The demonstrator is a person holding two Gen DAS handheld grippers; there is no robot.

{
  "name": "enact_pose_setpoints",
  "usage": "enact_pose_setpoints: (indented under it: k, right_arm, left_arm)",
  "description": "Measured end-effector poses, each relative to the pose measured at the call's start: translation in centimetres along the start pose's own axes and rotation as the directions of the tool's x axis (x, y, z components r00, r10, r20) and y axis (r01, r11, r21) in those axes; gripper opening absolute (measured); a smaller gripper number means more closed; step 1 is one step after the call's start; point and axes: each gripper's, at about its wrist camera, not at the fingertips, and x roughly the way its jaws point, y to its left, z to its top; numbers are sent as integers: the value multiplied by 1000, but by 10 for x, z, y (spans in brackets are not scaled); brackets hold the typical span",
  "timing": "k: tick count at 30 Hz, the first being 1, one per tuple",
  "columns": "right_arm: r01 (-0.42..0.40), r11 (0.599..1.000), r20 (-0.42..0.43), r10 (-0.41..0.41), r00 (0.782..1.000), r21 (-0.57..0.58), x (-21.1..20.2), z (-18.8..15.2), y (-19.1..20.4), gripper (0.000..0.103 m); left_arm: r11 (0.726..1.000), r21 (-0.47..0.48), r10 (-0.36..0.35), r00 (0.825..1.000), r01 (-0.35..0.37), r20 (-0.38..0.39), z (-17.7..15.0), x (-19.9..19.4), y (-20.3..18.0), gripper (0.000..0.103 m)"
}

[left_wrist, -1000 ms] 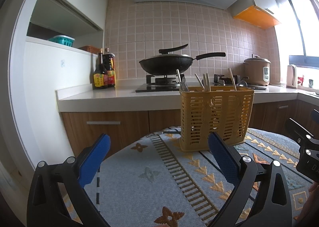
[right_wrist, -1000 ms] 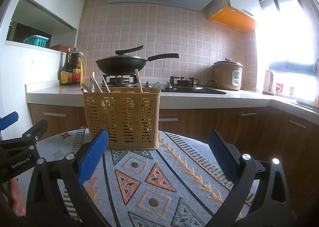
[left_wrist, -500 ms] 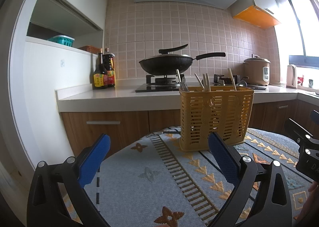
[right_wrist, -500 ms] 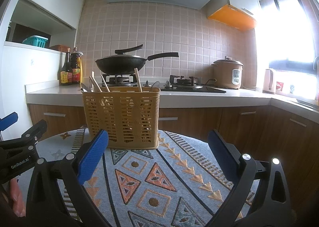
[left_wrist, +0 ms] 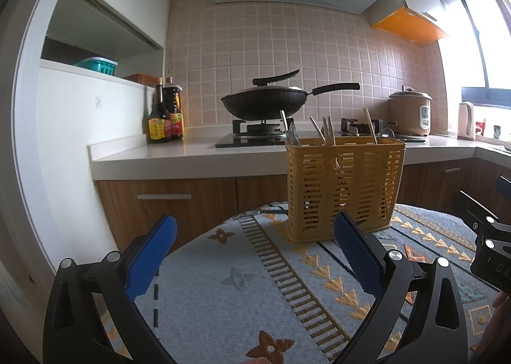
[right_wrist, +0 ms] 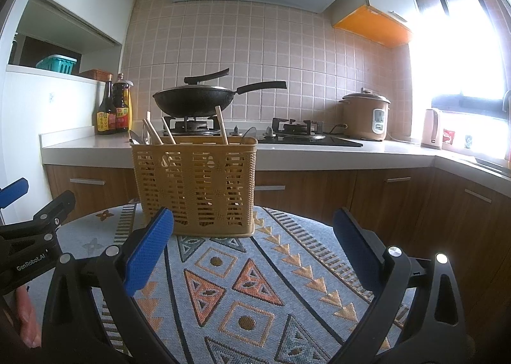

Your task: Organize utensils

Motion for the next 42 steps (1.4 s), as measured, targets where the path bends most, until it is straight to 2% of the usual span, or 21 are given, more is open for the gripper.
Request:
enact_pose_setpoints:
  k: [42]
  right_arm:
    - [3, 1000, -6, -3, 1000, 20, 1, 0, -3, 95]
  left_arm:
    - [1000, 4, 1, 1000, -1, -1, 1, -2, 2, 95]
